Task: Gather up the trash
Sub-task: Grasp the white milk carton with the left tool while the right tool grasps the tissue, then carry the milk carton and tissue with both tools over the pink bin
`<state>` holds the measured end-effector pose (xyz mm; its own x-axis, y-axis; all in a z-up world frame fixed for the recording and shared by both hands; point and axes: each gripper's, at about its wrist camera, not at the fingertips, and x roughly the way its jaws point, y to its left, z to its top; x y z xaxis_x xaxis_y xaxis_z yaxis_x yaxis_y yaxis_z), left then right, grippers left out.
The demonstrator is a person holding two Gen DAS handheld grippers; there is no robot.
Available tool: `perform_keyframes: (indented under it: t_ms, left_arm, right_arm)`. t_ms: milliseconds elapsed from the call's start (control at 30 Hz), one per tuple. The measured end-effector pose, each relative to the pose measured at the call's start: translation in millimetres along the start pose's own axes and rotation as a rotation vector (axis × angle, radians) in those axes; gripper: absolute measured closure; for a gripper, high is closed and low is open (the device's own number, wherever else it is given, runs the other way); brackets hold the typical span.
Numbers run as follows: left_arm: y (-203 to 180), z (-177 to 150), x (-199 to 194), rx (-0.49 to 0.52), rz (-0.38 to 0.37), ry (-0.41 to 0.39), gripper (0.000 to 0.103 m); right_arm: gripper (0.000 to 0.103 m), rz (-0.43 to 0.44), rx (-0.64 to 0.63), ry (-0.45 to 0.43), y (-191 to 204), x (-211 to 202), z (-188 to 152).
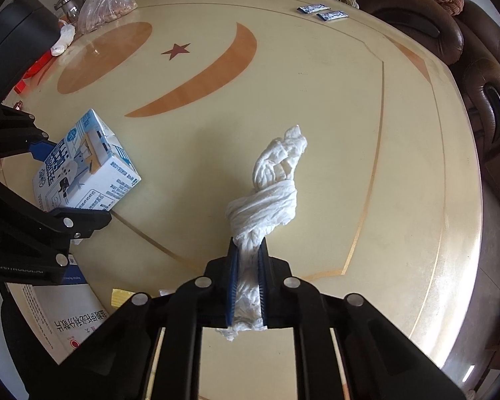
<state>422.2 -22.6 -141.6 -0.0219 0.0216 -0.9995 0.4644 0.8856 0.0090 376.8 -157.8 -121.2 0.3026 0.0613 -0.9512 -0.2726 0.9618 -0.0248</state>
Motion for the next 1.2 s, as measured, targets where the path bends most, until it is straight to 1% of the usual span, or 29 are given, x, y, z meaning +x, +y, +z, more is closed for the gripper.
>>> perform_keyframes:
  t_ms: [133,167,233,400,567,667,733,767,933,1067,1200]
  left_arm:
    - [8,-11,-17,-0.017,0.009,-0.030,0.037]
    - [-1,-25,-23,-0.020,0.015,-0.041,0.037]
    - [0,-30,-35,-0.029,0.016,-0.063,0.037]
    - [14,-51,-61,-0.042,0.022,-0.111,0.037]
    - [-2,-83,-92,-0.030,0.046,-0.147,0.037]
    - [-9,-99,-114,-0.028,0.056,-0.161,0.037]
    - [-12,-114,-123,-0.034,0.051,-0.170,0.037]
    - [-12,-125,-134,-0.035,0.049,-0.175,0.037]
    - [-31,-161,-154,-0.032,0.045,-0.209,0.037]
    - [-49,-188,-159,-0.010,0.036,-0.237,0.037]
    - [-71,-216,-158,0.014,0.012,-0.264,0.037]
  right_arm:
    - [0.092,-0.047,-0.006,-0.037,-3,-20,-2]
    - [0.092,-0.054,-0.005,-0.047,-4,-26,-2]
    - [0.092,-0.069,0.003,-0.065,-8,-40,-2]
    - [0.092,-0.094,0.016,-0.110,-15,-78,-8]
    - [0.092,-0.122,0.012,-0.147,-15,-119,-23]
    - [0.092,-0.122,0.020,-0.159,-15,-140,-34]
    - [0.092,-0.118,0.027,-0.169,-13,-154,-44]
    - [0.092,-0.118,0.028,-0.176,-12,-161,-50]
    - [0.092,-0.109,0.012,-0.207,4,-196,-83]
    - [0.092,-0.093,-0.010,-0.233,21,-220,-116]
    - [0.092,-0.079,-0.031,-0.241,38,-232,-150]
